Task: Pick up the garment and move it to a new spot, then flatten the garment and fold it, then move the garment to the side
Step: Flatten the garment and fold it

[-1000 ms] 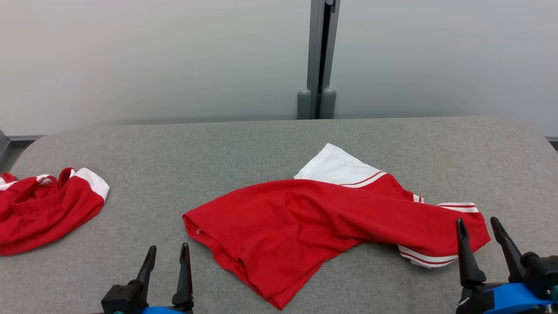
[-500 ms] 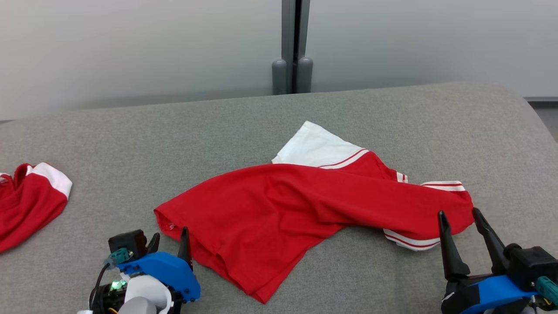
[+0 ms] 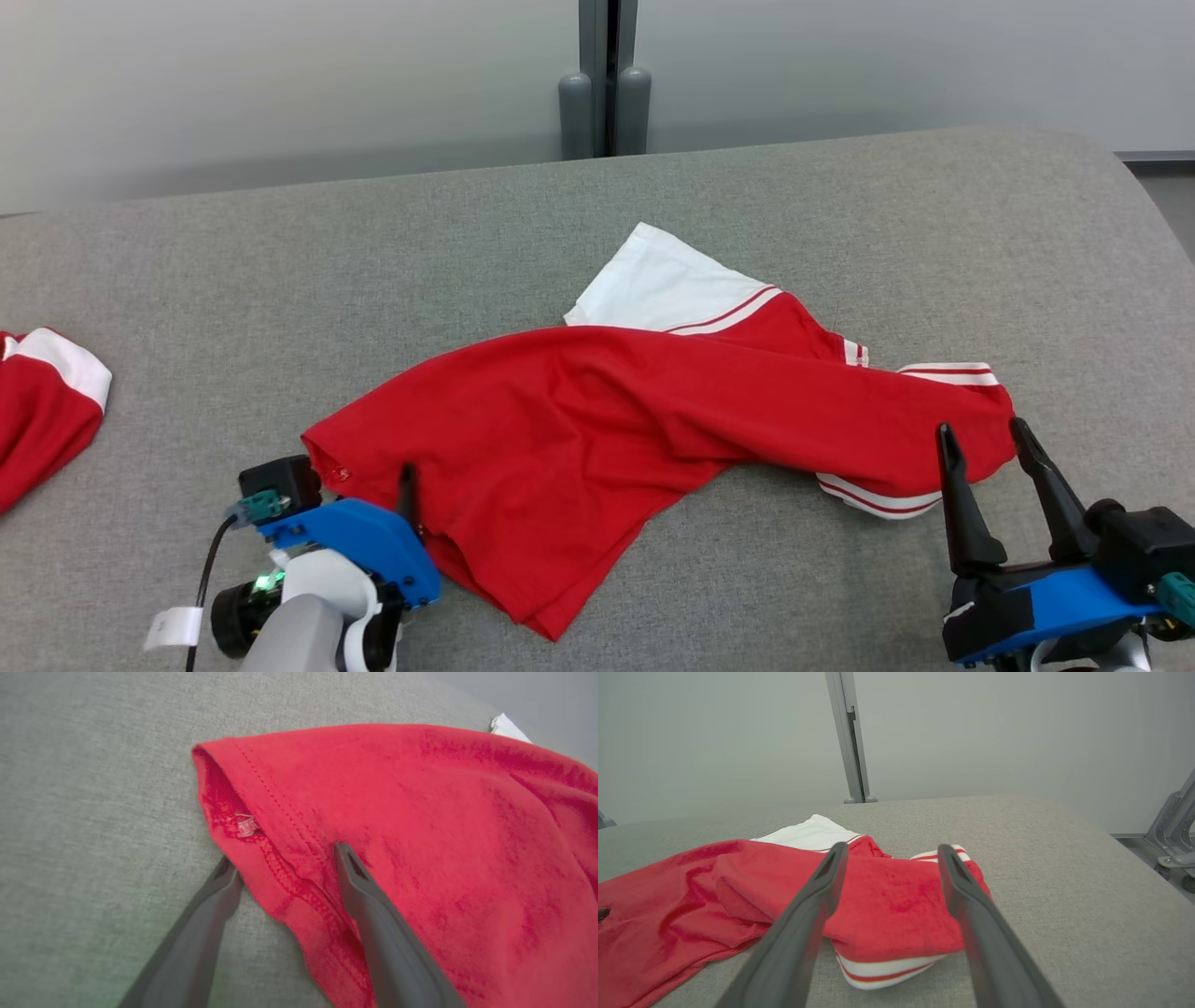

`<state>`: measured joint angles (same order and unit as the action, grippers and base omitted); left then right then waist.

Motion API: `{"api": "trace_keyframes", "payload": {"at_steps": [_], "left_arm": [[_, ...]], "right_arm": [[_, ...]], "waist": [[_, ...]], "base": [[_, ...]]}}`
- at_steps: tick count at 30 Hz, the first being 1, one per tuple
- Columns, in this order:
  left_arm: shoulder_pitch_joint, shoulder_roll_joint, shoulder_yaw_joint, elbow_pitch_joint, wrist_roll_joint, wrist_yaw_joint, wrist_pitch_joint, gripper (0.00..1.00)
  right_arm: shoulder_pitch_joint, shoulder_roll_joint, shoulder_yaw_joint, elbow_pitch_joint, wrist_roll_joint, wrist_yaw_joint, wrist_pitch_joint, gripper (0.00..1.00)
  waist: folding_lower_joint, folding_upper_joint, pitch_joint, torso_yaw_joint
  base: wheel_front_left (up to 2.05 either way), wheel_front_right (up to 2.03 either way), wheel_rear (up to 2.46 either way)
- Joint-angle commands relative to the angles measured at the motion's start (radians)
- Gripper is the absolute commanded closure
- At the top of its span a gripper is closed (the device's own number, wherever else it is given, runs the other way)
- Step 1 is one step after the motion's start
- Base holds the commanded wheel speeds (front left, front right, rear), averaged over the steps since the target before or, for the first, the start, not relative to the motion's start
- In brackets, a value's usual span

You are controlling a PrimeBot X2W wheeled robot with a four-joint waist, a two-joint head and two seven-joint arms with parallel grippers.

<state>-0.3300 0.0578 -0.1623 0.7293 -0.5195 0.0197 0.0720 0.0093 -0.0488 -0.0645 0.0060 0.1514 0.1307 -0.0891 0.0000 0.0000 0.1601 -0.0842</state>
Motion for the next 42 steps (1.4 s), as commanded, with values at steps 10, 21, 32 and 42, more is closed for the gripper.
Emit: {"api": "trace_keyframes", "payload": {"at_steps": [10,21,32,42], "left_arm": [[-0.087,0.007,-0.087,-0.008,-0.028,0.009,-0.116,1.0],[-0.322,0.145,-0.056,-0.007,0.052,0.062,-0.208,1.0],[-0.397,0.17,-0.053,0.066,0.05,0.074,-0.223,0.0],[-0.205,0.082,-0.094,-0.023,0.032,0.043,-0.3,0.0]], "right_arm": [[-0.029,-0.003,0.014,-0.018,0.014,0.0,-0.014,0.0],[-0.067,-0.003,0.039,-0.014,0.025,0.0,-0.028,0.0],[-0.073,-0.003,0.039,0.006,0.036,0.0,-0.041,0.0],[-0.046,-0.003,0.027,0.0,0.025,0.0,-0.023,0.0]], "waist": [[0.0,0.0,0.045,-0.003],[0.0,0.0,0.138,-0.052],[0.0,0.0,0.159,-0.082],[0.0,0.0,0.076,0.018]], "base": [[0.0,0.0,0.0],[0.0,0.0,0.0],[0.0,0.0,0.0],[0.0,0.0,0.0]]}}
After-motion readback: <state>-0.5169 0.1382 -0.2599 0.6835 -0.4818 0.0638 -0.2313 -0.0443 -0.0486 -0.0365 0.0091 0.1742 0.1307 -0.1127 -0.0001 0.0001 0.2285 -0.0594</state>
